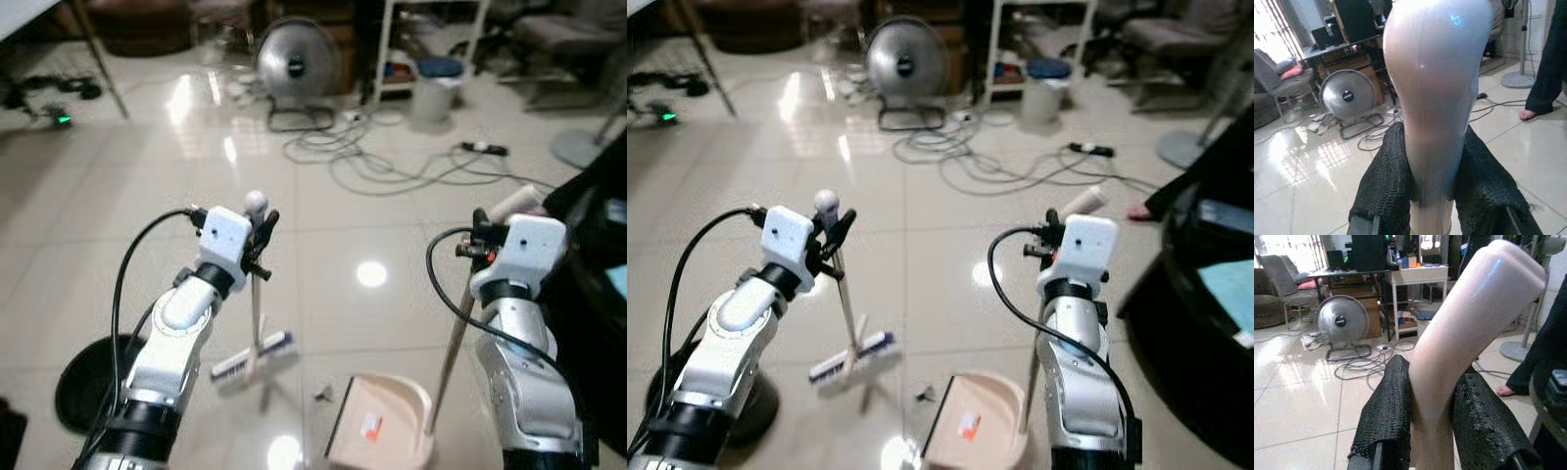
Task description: Sweep floor
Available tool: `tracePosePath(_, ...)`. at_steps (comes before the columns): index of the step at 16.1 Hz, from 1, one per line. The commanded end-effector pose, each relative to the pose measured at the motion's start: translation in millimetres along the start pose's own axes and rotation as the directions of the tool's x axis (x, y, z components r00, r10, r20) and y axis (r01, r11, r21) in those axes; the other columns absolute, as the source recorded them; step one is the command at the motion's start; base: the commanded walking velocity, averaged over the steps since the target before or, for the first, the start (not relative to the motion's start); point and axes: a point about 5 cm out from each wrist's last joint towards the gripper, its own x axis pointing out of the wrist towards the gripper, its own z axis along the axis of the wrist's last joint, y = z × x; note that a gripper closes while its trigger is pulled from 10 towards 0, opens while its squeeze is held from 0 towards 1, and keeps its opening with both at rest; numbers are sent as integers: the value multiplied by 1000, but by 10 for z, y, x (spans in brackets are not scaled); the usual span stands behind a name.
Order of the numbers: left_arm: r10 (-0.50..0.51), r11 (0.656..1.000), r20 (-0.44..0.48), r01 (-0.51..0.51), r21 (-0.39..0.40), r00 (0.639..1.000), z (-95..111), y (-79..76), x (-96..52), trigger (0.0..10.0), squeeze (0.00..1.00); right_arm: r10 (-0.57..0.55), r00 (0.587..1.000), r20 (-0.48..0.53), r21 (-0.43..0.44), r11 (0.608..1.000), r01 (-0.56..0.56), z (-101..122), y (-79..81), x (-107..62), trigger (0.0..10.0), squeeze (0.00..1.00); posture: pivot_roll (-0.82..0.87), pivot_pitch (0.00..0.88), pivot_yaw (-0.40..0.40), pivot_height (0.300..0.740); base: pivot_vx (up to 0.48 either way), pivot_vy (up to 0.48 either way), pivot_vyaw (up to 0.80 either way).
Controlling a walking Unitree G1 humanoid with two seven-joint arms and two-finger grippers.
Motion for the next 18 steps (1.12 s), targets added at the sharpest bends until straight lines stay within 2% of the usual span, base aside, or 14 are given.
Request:
tracePosePath(1, -7, 1000, 31, 7, 24, 1000, 52, 16, 20, 10000, 0, -15, 999, 44, -11, 1000, 16, 85, -22, 0, 10000, 0, 3, 0, 38, 740, 0, 0, 0)
tracePosePath(4, 4, 999, 14, -5, 48, 1000, 28, 26, 93, 10000, 0, 12, 994, 109, -47, 999, -6, 125, -9, 48, 10000, 0, 15, 9, 40, 740, 0, 0, 0)
tracePosePath(7, 49, 998, 8, -49, 26, 999, 26, 28, 215, 10000, 0, 52, 987, 154, -135, 990, -31, 129, -7, 155, 10000, 0, 29, 49, 43, 740, 0, 0, 0)
tracePosePath(9, 79, 997, 14, -79, 7, 997, 39, 18, 282, 10000, 0, 81, 980, 183, -178, 983, -48, 135, -8, 208, 10000, 0, 48, 97, 55, 740, 0, 0, 0)
tracePosePath(10, 141, 990, 30, -140, -32, 990, 65, 30, 342, 10000, 0, 119, 971, 209, -211, 975, -74, 100, -31, 265, 10000, 0, 78, 157, 69, 740, 0, 0, 0)
tracePosePath(13, 158, 986, 57, -154, -56, 986, 117, 27, 360, 10000, 0, 145, 963, 226, -235, 968, -90, 44, -62, 324, 10000, 0, 155, 246, 107, 740, 0, 0, 0)
tracePosePath(16, 187, 980, 105, -179, -84, 977, 174, 35, 442, 10000, 0, 200, 944, 264, -306, 945, -114, -22, -68, 500, 10000, 0, 202, 302, 151, 740, 0, 0, 0)
tracePosePath(18, 201, 976, 97, -190, -106, 975, 142, -10, 498, 10000, 0, 221, 926, 307, -328, 938, -115, 27, -38, 572, 10000, 0, 218, 345, 174, 740, 0, 0, 0)
